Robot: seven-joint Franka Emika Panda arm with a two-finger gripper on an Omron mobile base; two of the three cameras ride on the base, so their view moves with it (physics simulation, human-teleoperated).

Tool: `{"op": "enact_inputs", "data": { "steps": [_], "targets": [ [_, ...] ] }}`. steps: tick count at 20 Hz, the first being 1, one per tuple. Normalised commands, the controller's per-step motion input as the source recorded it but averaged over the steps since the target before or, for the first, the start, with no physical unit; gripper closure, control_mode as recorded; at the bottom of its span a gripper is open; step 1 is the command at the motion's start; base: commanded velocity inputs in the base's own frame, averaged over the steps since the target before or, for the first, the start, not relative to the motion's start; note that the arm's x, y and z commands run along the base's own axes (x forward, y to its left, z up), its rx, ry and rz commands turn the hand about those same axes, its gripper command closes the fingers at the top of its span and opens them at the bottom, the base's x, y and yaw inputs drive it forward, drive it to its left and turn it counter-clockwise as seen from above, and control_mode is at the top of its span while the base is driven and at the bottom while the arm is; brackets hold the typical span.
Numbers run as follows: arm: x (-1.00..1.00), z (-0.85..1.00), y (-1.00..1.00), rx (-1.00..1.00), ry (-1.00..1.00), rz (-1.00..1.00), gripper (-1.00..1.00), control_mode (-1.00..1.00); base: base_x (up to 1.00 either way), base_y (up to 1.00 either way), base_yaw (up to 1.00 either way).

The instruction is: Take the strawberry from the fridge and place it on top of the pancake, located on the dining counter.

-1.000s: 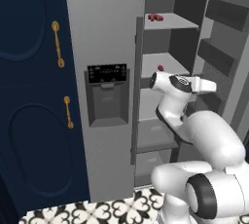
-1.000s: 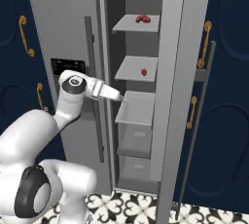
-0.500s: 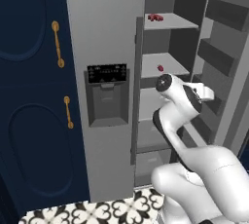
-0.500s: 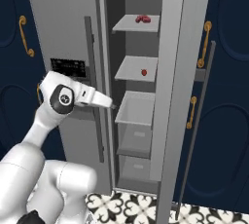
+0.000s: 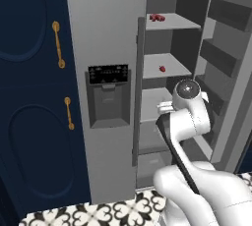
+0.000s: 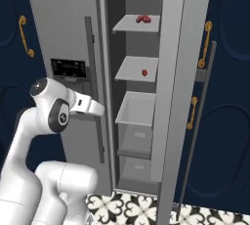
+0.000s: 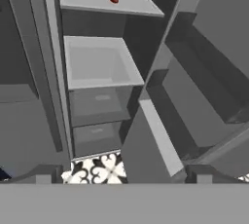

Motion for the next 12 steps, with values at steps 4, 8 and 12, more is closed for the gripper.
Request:
{"op": "enact_inputs", "data": {
  "steps": [4,8,12],
  "targets": [
    [-0.21,-0.10,0.57,0.24,0.00,0.29,-1.00,-1.00,0.00,0.00,0.00],
    [-0.34,-0.18,0.37,0.20,0.00,0.27,-1.00,-1.00,0.00,0.00,0.00],
    [-0.26,-0.21,0.36,0.01,0.01,0.12,-1.00,-1.00,0.00,0.00,0.00]
  ]
}}
